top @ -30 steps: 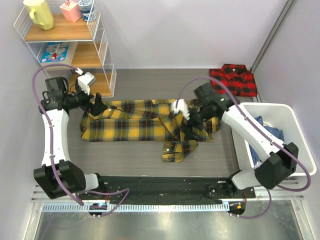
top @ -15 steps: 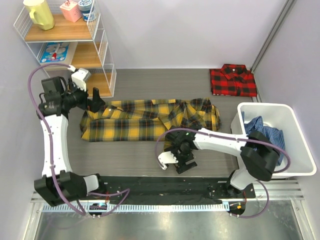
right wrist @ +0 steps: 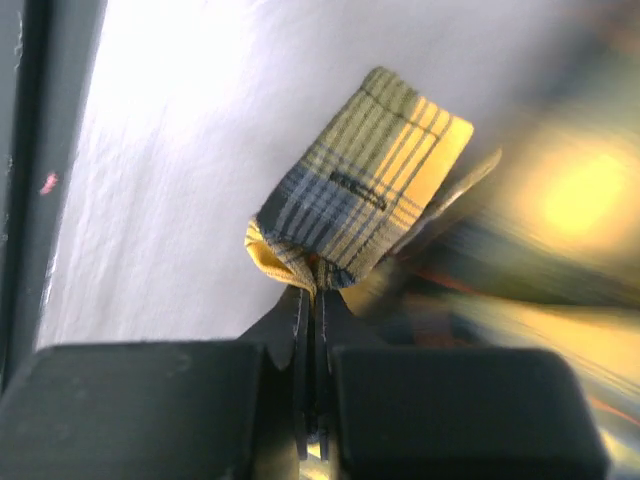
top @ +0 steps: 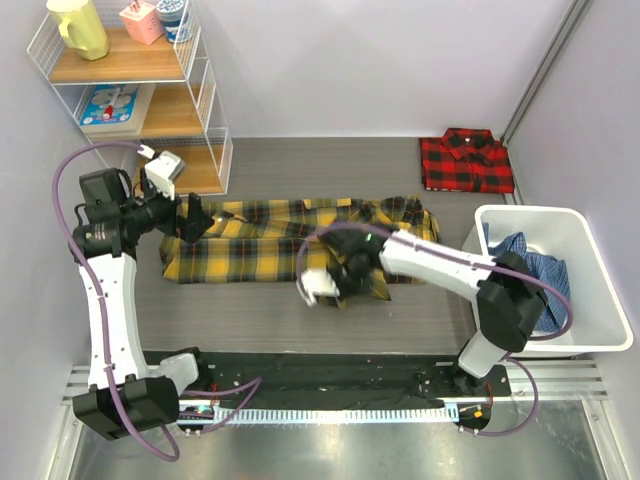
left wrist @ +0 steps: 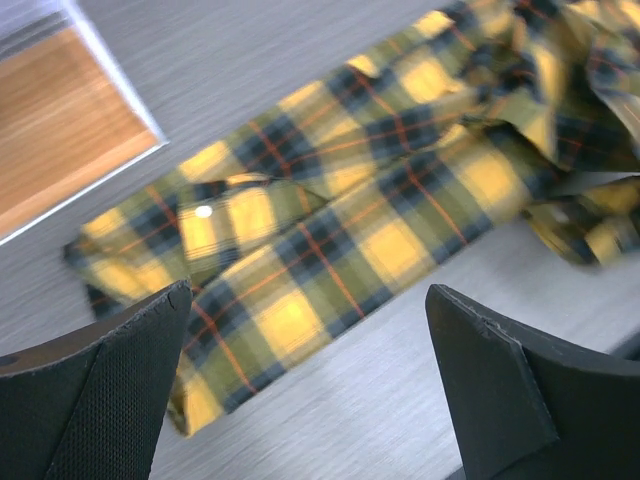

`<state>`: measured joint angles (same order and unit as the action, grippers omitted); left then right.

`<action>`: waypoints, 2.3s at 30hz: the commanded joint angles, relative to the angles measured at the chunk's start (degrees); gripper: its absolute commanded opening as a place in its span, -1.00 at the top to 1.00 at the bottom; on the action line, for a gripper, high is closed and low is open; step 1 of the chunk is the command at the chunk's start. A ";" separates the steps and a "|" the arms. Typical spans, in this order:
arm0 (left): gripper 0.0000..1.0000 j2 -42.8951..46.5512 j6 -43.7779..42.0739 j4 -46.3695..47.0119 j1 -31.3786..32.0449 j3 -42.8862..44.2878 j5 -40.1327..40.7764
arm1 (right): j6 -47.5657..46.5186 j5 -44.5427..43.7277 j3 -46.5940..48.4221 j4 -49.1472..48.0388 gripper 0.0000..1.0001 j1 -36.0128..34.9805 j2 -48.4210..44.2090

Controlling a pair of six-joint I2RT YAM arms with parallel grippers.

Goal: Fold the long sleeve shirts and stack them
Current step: Fold the shirt

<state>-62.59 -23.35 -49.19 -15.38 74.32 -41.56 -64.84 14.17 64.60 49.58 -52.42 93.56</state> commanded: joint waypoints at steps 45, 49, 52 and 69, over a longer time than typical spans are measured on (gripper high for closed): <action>-0.99 -14.14 9.03 31.36 32.61 -10.78 -17.32 | 4.81 29.95 22.60 -14.69 0.98 20.96 -4.52; -0.99 -12.12 5.60 27.13 32.95 -10.95 -19.17 | 5.86 30.91 20.83 -17.40 0.98 21.05 -5.49; -1.00 -12.38 5.77 27.56 33.31 -11.75 -17.33 | 6.65 31.53 20.66 -19.08 0.98 21.05 -5.58; -0.61 -17.57 12.98 41.72 37.00 -9.81 -7.83 | 8.67 33.64 14.07 -28.38 0.92 21.13 -9.88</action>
<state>-81.06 -10.76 -12.12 20.29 61.49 -49.34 -58.04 46.44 79.66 27.79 -31.38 86.63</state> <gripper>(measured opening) 0.788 0.039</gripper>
